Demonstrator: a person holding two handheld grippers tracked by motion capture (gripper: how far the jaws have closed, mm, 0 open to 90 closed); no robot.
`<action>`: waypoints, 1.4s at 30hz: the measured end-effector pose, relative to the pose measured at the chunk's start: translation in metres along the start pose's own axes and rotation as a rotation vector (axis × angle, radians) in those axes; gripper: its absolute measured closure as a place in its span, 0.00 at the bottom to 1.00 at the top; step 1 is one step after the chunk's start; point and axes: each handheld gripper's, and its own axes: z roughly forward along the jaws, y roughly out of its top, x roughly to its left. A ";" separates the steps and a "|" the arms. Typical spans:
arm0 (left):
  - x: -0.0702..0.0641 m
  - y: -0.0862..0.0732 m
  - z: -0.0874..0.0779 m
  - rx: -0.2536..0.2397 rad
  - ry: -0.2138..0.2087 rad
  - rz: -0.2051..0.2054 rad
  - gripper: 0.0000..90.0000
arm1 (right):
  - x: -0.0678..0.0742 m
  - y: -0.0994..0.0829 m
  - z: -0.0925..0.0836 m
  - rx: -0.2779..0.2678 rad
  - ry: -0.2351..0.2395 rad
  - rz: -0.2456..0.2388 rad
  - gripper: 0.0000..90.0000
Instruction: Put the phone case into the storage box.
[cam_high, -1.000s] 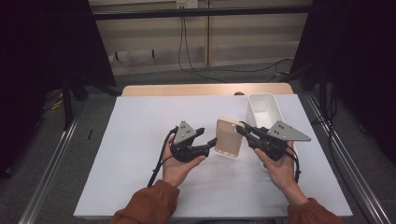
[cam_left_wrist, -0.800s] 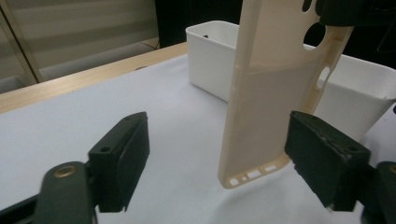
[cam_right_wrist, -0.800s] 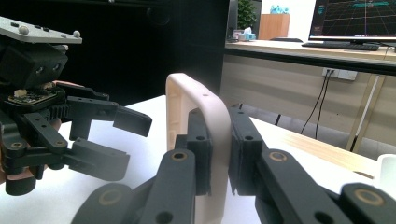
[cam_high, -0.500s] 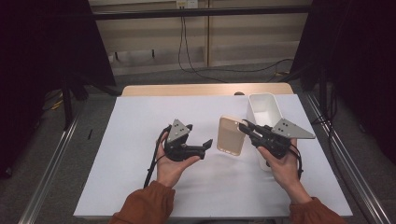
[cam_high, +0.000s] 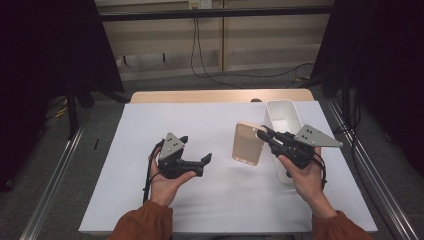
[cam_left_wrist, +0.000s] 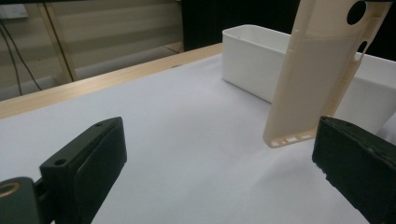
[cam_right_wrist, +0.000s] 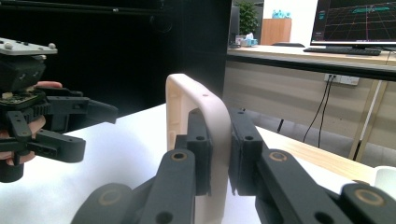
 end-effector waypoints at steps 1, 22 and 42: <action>0.001 0.000 -0.002 -0.001 -0.002 -0.006 0.03 | 0.000 0.000 0.000 0.001 0.000 0.001 0.90; 0.032 -0.027 -0.050 -0.047 0.101 -0.038 0.03 | -0.006 0.011 -0.008 -0.009 -0.001 0.002 0.90; 0.055 -0.063 -0.090 -0.097 0.174 -0.075 0.03 | -0.017 0.018 -0.013 -0.014 -0.027 0.001 0.90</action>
